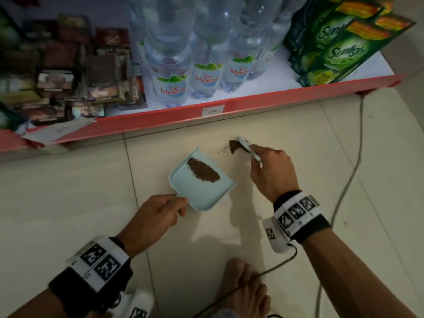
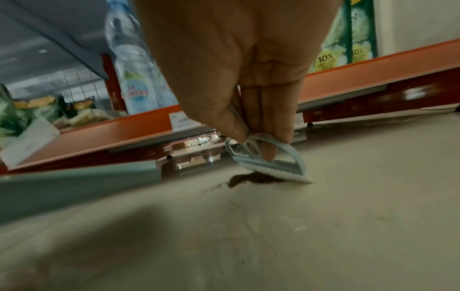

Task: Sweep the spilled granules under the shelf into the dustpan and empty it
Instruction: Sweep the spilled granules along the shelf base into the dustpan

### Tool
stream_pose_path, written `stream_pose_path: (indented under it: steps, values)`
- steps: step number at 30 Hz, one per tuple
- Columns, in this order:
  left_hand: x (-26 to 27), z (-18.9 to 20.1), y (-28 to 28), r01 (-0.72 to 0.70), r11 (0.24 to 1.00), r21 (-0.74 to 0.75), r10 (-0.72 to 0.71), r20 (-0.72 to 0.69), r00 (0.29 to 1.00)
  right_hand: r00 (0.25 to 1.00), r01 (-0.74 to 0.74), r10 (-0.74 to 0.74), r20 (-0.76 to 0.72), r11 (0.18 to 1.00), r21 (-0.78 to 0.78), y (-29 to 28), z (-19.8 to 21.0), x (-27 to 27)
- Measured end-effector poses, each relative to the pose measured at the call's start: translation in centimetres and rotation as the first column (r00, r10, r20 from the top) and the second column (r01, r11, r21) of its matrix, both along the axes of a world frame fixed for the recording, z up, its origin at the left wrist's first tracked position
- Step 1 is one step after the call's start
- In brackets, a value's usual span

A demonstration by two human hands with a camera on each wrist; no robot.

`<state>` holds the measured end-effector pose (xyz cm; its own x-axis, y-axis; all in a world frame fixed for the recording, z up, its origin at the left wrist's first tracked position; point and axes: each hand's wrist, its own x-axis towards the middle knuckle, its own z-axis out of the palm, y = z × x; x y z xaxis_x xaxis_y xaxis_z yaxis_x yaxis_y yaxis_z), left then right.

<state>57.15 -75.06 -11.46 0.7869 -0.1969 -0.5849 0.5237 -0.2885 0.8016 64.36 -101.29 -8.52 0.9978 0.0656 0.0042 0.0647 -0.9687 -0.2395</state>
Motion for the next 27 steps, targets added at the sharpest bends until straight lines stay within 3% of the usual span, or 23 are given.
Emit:
stream_pose_path:
  steps: [5, 9, 13, 17, 22, 25, 27]
  values:
    - [-0.4, -0.4, 0.1, -0.025, 0.999, 0.028, 0.026, -0.004, 1.000, 0.980, 0.146, -0.145, 0.133, 0.989, 0.001, -2.5, 0.9, 2.5]
    - [-0.2, -0.8, -0.4, -0.037, 0.999, 0.000, 0.037, -0.015, 0.999, 0.950, 0.311, -0.308, 0.045, 0.944, -0.107, -3.5, 0.2, 4.7]
    - [-0.1, -0.9, -0.5, -0.062, 0.998, -0.026, 0.060, -0.044, 0.997, 0.985, 0.154, -0.154, -0.073, 0.988, -0.013, -0.2, -0.9, 3.0]
    - [-0.2, -0.7, 0.3, -0.013, 0.999, -0.030, 0.012, -0.041, 0.999, 0.999, -0.023, 0.022, -0.042, 1.000, -0.012, 2.3, -0.7, 0.2]
    - [-0.4, -0.6, 1.2, -0.019, 0.999, -0.043, 0.016, -0.062, 0.998, 0.983, 0.143, -0.143, 0.113, 0.990, 0.009, 0.9, 0.5, 1.4]
    - [-1.1, -0.6, 1.6, -0.032, 0.998, -0.054, 0.028, -0.076, 0.997, 0.969, 0.244, -0.240, 0.048, 0.966, -0.083, 0.1, 0.3, 3.6]
    - [-1.7, -0.6, 1.6, -0.023, 0.998, -0.055, 0.018, -0.086, 0.996, 0.975, 0.219, -0.222, -0.028, 0.972, -0.085, 0.5, -0.1, 4.4]
